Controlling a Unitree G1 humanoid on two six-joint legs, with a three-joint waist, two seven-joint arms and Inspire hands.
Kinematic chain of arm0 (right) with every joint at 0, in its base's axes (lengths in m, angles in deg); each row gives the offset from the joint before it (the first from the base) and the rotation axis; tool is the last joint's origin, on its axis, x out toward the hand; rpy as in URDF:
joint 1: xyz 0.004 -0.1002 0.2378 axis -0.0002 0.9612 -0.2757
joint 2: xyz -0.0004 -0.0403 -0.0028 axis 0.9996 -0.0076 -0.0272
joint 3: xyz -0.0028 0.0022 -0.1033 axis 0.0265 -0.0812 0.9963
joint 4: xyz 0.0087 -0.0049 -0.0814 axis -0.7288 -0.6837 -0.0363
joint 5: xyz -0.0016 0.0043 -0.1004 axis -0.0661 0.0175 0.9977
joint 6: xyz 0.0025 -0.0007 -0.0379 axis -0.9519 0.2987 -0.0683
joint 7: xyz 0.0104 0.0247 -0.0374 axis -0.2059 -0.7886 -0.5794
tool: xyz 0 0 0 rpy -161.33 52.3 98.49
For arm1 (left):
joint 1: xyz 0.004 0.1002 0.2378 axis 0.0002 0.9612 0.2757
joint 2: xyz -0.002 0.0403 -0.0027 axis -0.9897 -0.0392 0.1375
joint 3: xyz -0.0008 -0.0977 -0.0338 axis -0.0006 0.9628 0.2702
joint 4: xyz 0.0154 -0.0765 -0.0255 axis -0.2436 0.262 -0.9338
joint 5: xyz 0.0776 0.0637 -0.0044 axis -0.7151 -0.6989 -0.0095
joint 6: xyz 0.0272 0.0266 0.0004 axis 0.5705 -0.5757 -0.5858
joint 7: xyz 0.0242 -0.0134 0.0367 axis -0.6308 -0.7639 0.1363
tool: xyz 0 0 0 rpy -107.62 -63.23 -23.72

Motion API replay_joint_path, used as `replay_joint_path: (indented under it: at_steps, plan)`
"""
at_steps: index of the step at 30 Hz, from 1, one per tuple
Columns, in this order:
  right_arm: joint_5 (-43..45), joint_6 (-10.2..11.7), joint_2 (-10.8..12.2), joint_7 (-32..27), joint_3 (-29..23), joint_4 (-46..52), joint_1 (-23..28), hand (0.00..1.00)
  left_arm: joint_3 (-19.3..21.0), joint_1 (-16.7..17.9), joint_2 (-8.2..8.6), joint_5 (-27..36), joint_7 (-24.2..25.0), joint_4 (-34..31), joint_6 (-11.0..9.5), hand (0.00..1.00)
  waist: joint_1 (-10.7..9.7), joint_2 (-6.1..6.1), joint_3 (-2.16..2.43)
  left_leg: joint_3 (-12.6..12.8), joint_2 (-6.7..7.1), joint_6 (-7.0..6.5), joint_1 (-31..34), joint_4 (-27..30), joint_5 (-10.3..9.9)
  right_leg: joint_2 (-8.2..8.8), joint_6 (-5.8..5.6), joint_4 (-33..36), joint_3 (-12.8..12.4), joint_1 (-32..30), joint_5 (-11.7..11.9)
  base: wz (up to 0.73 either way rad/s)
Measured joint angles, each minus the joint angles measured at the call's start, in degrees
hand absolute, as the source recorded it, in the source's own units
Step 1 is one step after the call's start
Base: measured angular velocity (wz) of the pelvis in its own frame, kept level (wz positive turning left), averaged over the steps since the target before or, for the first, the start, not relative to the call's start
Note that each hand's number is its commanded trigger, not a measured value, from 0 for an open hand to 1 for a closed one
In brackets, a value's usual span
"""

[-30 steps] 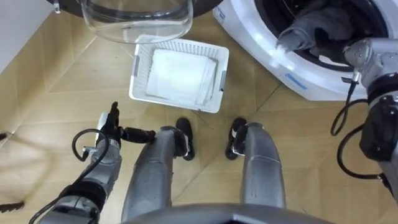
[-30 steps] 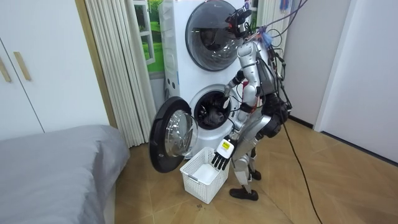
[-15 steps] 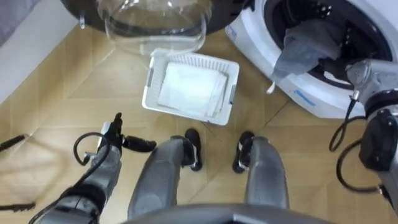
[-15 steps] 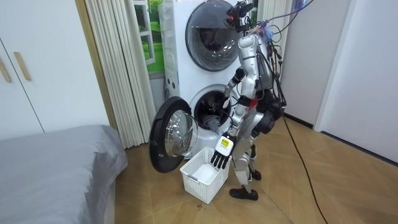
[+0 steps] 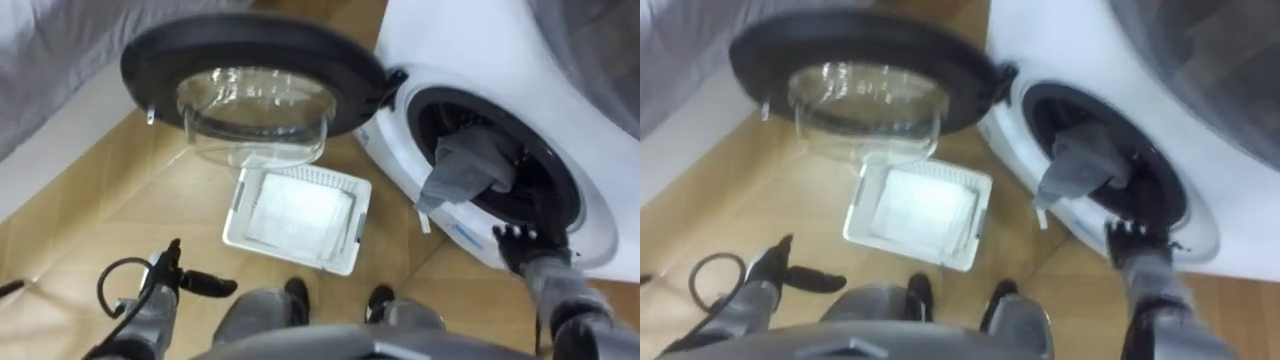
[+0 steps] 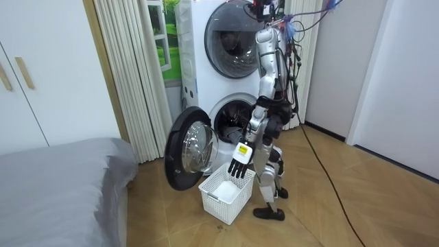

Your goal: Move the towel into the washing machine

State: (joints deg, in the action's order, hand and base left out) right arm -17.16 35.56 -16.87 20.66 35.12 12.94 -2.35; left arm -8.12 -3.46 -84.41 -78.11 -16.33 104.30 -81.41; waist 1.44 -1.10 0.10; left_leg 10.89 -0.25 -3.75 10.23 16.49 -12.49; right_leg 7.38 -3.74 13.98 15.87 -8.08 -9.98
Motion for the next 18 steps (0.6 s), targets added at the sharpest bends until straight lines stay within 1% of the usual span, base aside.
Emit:
replay_joint_path:
  at_steps: [1,2,3,4,5,6,8,9,10,11,13,15,18]
  plan:
    - [1.93,0.28,0.12,0.14,0.99,-0.34,0.91,0.0,0.05,0.29,0.0,0.02,0.0,0.11,-0.01,0.0,0.09,0.01,0.0,0.02,-0.02,0.07,-0.71,-0.4,0.04,-0.18,0.01,-0.58,-0.14,0.72,0.11,-0.1]
    - [5.69,1.09,0.42,0.27,3.45,-1.59,2.02,0.0,0.03,0.83,-0.05,0.28,-0.15,0.2,-0.08,0.0,0.09,-0.02,-0.03,0.35,-0.16,0.3,-2.12,-1.22,0.14,-0.55,0.05,-1.46,-0.45,1.94,0.36,-0.23]
    - [9.64,1.15,0.68,0.31,5.67,-2.78,2.54,0.0,-0.05,1.13,-0.02,0.6,-0.33,0.4,-0.22,0.0,0.06,-0.08,-0.07,0.83,-0.18,0.49,-3.27,-1.85,0.26,-0.79,0.15,-1.72,-1.04,2.59,0.42,-0.25]
    - [11.25,1.12,0.82,0.37,6.43,-3.09,2.8,0.0,-0.14,1.16,0.0,0.77,-0.35,0.56,-0.23,0.0,0.01,-0.03,-0.16,0.85,-0.18,0.6,-3.86,-2.23,0.32,-0.89,0.21,-1.95,-1.23,3.05,0.46,-0.22]
    - [14.86,1.11,1.21,0.47,7.66,-3.27,3.5,0.0,-0.18,1.19,0.14,0.76,-0.47,0.79,-0.24,0.0,0.0,0.26,-0.27,0.93,-0.21,0.79,-5.01,-3.06,0.4,-1.21,0.39,-2.62,-1.4,4.01,0.72,-0.12]
    - [19.22,1.09,1.72,0.76,8.12,-3.27,4.01,0.0,-0.14,1.24,0.33,0.71,-0.81,0.8,-0.34,0.0,-0.22,0.44,-0.38,0.98,-0.29,1.16,-5.78,-3.68,0.45,-1.49,0.57,-3.24,-1.38,4.78,0.9,-0.08]
    - [25.38,1.02,2.36,1.28,8.27,-3.57,4.28,0.0,0.29,1.83,0.63,0.72,-1.23,0.81,-0.65,0.0,-0.76,0.51,-0.41,1.05,-0.4,1.53,-7.17,-4.96,0.68,-1.72,0.66,-3.4,-1.28,5.62,0.97,0.0]
    - [29.78,0.98,2.54,1.97,8.29,-3.72,4.73,0.0,0.95,2.58,0.79,0.72,-1.3,0.78,-0.78,0.0,-1.25,0.51,-0.4,0.93,-0.4,1.69,-8.14,-5.69,0.77,-1.85,0.66,-3.41,-1.33,6.22,0.97,-0.04]
    - [34.97,1.02,2.52,2.51,8.52,-3.63,4.69,0.0,1.78,3.21,0.87,0.74,-1.3,0.79,-0.77,0.0,-1.36,0.45,-0.43,0.96,-0.46,1.81,-9.01,-6.31,0.84,-2.02,0.66,-3.43,-1.59,6.84,0.97,-0.06]
    - [37.9,1.05,2.53,2.61,8.94,-3.55,4.61,0.0,2.17,3.3,0.86,0.73,-1.32,0.75,-0.77,0.0,-1.34,0.36,-0.39,1.0,-0.47,1.88,-9.4,-6.52,0.88,-2.09,0.66,-3.43,-1.7,7.02,0.97,-0.09]
    - [48.26,1.0,2.54,2.66,11.07,-3.56,4.53,0.0,2.31,3.68,0.71,0.8,-1.38,0.8,-0.63,0.0,-1.22,0.09,-0.36,1.07,-0.62,2.09,-10.26,-6.83,1.0,-2.32,0.76,-3.48,-1.71,7.53,1.03,-0.05]
    - [54.14,0.79,2.56,2.83,12.37,-3.73,4.3,0.0,2.39,3.66,0.71,0.72,-0.83,0.92,-0.24,0.0,-1.05,-0.04,-0.46,1.07,-0.78,2.23,-10.76,-6.86,1.0,-2.51,0.8,-3.6,-1.62,8.08,1.06,0.0]
    - [59.49,0.18,2.61,3.35,12.46,-4.17,3.98,0.0,3.67,3.6,0.83,0.82,0.55,1.85,0.53,0.0,-1.05,-0.19,-0.44,1.05,-0.9,2.42,-11.66,-6.89,0.88,-2.75,0.93,-4.36,-1.62,9.29,1.14,0.0]
